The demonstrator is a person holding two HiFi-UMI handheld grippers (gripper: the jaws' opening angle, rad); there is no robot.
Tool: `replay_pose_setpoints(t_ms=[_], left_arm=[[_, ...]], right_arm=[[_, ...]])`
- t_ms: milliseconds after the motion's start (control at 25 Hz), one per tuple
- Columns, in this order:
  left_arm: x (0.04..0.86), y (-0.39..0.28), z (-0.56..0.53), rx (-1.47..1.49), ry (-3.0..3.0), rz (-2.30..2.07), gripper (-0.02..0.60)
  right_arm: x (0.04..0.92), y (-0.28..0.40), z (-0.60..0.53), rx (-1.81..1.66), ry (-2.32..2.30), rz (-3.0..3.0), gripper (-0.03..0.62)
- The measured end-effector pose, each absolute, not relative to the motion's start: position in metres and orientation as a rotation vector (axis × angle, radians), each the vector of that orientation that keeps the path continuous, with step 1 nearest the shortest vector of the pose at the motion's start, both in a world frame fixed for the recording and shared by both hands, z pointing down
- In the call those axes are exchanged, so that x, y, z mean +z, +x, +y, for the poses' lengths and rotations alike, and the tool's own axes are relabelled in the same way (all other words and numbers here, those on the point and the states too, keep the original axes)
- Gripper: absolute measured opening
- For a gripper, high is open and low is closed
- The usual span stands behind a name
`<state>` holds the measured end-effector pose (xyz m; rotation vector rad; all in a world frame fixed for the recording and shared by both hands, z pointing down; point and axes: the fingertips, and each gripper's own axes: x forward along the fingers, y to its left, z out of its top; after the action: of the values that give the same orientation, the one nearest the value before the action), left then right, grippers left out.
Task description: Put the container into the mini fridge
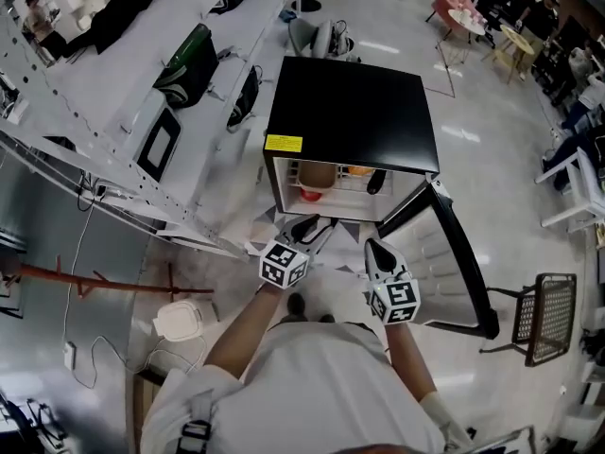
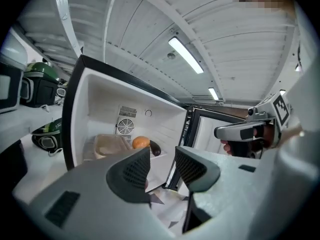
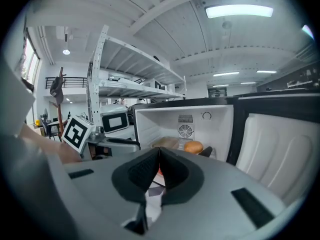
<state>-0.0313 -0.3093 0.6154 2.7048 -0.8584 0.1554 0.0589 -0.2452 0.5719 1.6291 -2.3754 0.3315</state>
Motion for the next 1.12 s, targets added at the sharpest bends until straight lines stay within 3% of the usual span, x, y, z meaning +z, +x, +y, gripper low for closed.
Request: replay_pose_setpoints(t_ms=[480,1120], left_arm=[[0.582,-0.052,-0.241,0.084,2.618,-1.123,0.006],[0.547,-0.097,-0.197,0.060,2.602,-1.211,0.003]], right_arm=[[0.556,0.066,-0.206,0.317,1.474,-2.523,0.006],[0.541,0.037,-0.193,0.264,1.372,-2.587,0.006]])
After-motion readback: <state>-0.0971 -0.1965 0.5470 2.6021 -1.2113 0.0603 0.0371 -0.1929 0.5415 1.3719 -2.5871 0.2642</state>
